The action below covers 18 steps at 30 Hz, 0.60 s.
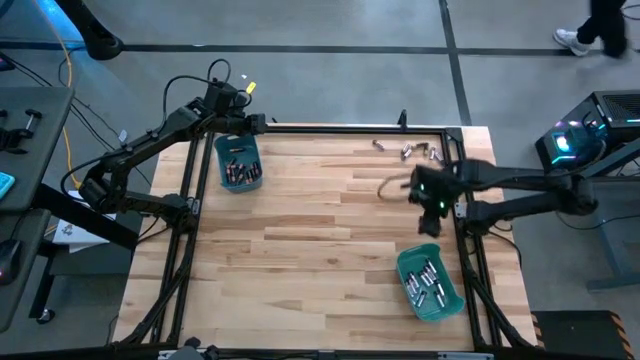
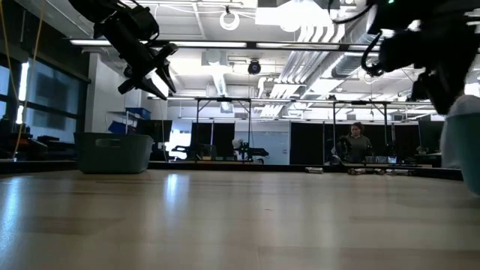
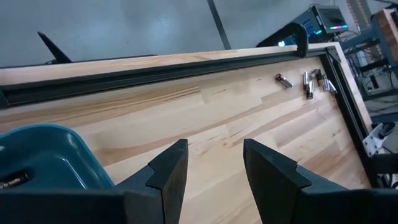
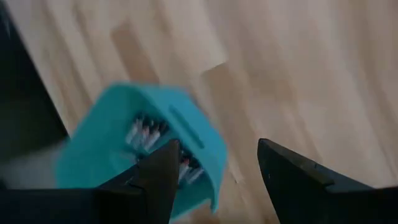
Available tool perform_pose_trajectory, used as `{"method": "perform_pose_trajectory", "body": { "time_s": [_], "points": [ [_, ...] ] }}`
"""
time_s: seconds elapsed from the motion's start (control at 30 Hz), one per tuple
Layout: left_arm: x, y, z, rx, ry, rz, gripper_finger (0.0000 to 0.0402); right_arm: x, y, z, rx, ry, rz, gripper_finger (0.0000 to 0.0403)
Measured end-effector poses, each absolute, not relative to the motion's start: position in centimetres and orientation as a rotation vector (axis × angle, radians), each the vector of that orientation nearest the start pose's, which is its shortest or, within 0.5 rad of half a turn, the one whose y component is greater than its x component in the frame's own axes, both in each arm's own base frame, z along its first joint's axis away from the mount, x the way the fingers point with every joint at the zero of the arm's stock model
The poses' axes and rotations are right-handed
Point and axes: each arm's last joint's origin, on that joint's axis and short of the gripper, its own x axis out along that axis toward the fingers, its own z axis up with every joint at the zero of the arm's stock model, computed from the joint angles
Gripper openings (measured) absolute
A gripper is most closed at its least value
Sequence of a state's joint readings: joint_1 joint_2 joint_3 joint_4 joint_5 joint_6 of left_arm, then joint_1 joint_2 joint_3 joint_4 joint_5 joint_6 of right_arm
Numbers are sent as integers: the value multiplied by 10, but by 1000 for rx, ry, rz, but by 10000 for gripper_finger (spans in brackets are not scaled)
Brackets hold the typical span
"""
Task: Sort batteries
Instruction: Adjust the green bin
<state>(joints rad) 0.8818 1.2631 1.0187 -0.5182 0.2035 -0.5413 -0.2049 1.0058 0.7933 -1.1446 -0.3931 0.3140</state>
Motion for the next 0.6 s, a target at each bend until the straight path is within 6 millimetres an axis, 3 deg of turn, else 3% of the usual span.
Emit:
{"method": "perform_pose_trajectory", "body": {
  "time_s": [0.17, 0.37, 0.6],
  "points": [
    [171, 199, 288, -874, 494, 816, 150, 150, 9, 215, 442, 1338, 196, 208],
    [171, 199, 288, -874, 494, 816, 150, 152, 19, 197, 302, 1420, 109, 197],
    [171, 199, 288, -875, 494, 816, 150, 157, 25, 189, 305, 1474, 157, 112]
  ]
}}
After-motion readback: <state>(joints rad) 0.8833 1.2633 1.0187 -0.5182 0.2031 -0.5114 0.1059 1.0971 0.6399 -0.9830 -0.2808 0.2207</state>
